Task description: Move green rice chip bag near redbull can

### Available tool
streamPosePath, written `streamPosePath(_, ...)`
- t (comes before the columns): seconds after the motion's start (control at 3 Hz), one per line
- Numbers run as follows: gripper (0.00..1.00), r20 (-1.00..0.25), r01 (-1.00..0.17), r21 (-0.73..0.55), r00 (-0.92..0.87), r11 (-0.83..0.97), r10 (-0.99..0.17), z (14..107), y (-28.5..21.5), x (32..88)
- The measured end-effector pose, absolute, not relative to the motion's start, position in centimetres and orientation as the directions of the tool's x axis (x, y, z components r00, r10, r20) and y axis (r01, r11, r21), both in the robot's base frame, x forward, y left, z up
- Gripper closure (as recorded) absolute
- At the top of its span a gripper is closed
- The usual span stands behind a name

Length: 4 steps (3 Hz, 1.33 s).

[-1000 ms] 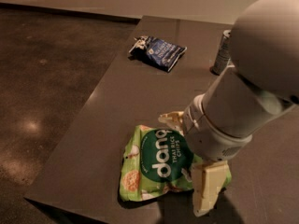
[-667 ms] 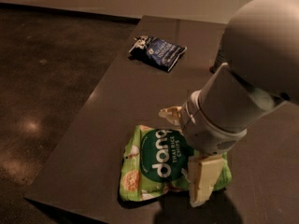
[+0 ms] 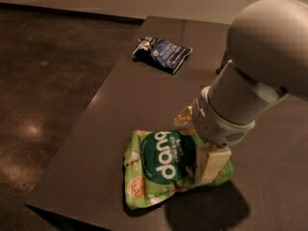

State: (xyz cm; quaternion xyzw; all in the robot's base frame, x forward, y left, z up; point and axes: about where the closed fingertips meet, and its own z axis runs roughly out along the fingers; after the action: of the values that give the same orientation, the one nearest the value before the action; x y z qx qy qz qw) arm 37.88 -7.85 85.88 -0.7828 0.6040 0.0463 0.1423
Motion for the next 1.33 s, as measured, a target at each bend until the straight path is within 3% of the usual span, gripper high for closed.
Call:
streamPosePath(1.0, 0.93, -0.267, -0.972, -0.186, 0.191, -0.144, -0.945, 89.9, -9.0, 41.7)
streamPosePath(1.33, 1.0, -0.293, -0.979, -0.191, 0.125, -0.07, -0.948, 91.6, -9.2, 45.6)
